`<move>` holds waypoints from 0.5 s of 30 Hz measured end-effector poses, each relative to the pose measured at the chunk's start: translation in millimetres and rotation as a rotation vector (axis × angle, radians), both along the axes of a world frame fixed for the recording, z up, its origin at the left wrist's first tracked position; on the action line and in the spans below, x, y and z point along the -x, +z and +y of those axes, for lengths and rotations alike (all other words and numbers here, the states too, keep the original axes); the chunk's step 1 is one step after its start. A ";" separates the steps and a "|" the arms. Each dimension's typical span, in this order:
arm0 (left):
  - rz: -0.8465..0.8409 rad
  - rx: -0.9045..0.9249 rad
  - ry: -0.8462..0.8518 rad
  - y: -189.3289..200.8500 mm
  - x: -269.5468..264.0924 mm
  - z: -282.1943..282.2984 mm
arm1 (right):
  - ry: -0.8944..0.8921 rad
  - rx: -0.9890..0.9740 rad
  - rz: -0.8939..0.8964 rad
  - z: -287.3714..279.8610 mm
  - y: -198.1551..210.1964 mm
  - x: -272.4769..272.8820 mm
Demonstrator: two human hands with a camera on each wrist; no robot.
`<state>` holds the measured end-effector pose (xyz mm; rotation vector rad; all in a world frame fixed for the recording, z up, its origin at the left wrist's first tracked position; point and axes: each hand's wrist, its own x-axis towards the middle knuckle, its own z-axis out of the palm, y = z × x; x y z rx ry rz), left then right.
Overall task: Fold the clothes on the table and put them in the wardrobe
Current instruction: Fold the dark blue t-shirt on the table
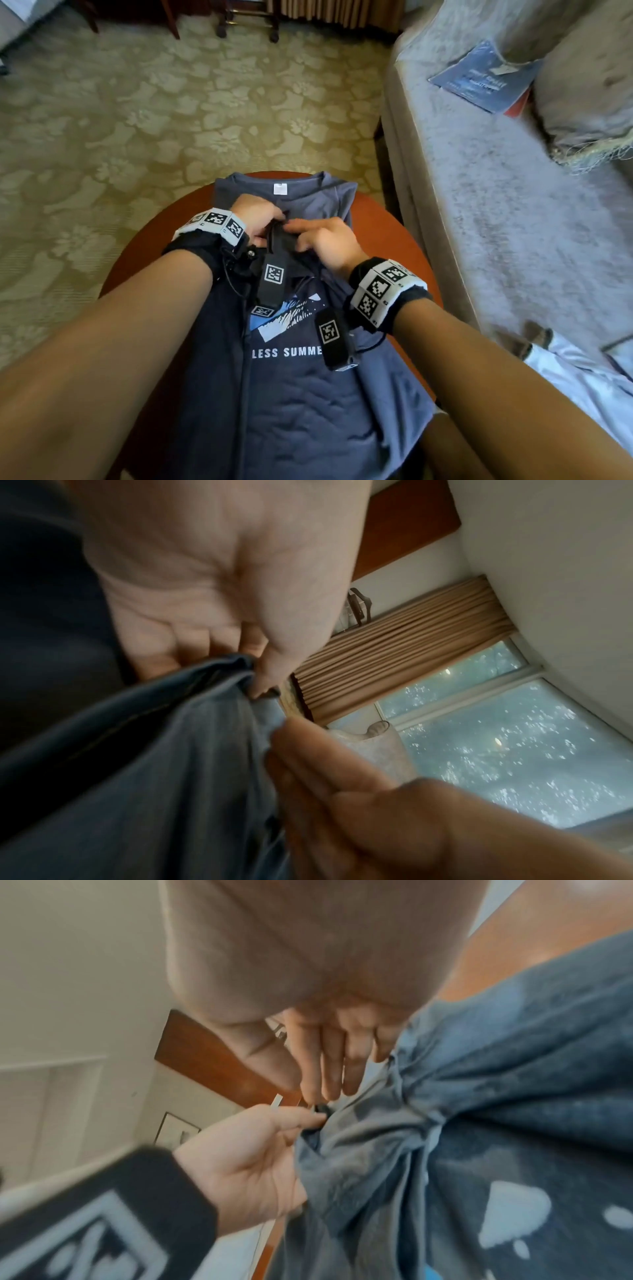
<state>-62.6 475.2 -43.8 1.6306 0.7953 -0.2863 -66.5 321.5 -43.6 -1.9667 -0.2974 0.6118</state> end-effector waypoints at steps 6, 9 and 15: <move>-0.180 0.130 0.113 13.3 7.9 5.8 | -0.208 0.181 -0.128 -32.2 -23.4 -15.6; -0.160 0.119 0.113 16.7 18.5 12.1 | -0.198 0.177 -0.131 -40.3 -34.4 -9.2; -0.038 -0.201 0.066 3.9 27.5 25.5 | -0.242 0.208 -0.125 -41.9 -35.4 -6.5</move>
